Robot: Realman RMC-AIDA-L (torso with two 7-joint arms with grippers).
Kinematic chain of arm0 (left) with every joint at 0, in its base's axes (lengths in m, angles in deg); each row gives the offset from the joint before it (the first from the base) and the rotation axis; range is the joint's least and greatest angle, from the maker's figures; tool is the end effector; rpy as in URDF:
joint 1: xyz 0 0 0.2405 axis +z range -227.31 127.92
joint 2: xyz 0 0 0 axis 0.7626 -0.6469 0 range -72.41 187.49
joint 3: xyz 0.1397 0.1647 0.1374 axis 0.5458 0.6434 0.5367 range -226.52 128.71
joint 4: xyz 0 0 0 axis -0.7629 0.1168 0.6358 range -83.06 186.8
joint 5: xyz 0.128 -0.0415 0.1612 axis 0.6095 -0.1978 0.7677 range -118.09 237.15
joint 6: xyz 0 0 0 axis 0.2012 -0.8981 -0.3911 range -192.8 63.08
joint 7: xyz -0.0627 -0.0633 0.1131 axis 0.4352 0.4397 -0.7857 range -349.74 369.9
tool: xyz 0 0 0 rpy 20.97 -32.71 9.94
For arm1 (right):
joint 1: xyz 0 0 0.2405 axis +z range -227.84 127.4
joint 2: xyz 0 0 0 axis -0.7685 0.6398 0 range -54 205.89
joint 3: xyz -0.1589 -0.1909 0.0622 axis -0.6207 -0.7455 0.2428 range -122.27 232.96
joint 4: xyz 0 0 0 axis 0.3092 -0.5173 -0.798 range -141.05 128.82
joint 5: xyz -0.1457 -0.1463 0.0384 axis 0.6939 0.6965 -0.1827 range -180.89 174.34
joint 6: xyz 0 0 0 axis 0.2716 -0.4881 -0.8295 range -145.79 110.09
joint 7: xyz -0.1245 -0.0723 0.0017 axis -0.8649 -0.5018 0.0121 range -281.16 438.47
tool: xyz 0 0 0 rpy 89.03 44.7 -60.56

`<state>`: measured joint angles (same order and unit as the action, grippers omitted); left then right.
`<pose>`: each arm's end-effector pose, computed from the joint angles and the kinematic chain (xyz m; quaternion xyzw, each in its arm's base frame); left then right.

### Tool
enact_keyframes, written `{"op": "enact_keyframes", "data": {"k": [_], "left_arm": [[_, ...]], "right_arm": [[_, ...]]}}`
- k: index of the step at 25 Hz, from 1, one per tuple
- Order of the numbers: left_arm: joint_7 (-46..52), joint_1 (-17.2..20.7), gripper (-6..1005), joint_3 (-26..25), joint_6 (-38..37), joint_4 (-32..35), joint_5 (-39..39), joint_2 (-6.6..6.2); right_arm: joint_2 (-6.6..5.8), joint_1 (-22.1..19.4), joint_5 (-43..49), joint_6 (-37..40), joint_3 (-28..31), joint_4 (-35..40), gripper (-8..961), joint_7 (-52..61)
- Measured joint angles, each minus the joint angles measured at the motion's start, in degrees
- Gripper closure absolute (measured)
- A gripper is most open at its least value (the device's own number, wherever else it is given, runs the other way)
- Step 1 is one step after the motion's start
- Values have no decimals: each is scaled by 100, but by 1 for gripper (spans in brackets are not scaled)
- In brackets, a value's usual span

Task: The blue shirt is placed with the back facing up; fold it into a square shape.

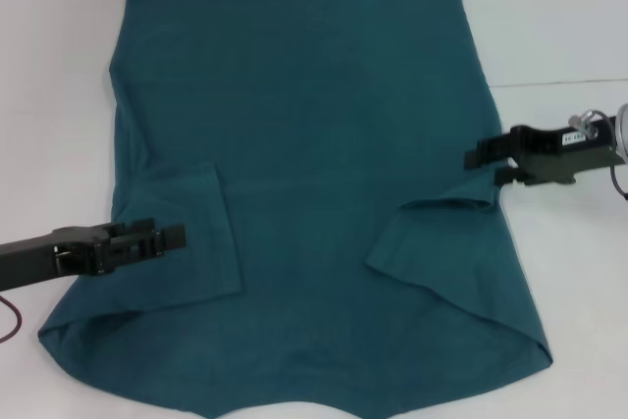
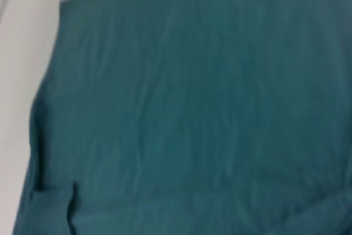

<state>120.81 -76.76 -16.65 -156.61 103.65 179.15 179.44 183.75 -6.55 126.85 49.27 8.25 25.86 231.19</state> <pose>-0.2706 0.3275 0.0362 -0.8529 -0.4305 -0.2606 0.1391 0.2745 0.4268 0.0529 -0.7045 0.6666 0.1243 0.2095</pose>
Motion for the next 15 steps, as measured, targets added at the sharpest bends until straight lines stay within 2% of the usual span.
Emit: {"op": "enact_keyframes", "data": {"k": [4,15], "left_arm": [[1,-20,277,1,7,0,0,11],[1,-79,277,0,65,-2,0,79]], "right_arm": [[58,-10,221,-92,-14,-65,338,56],[524,74,378,-1317,-147,-385,338,-64]]}}
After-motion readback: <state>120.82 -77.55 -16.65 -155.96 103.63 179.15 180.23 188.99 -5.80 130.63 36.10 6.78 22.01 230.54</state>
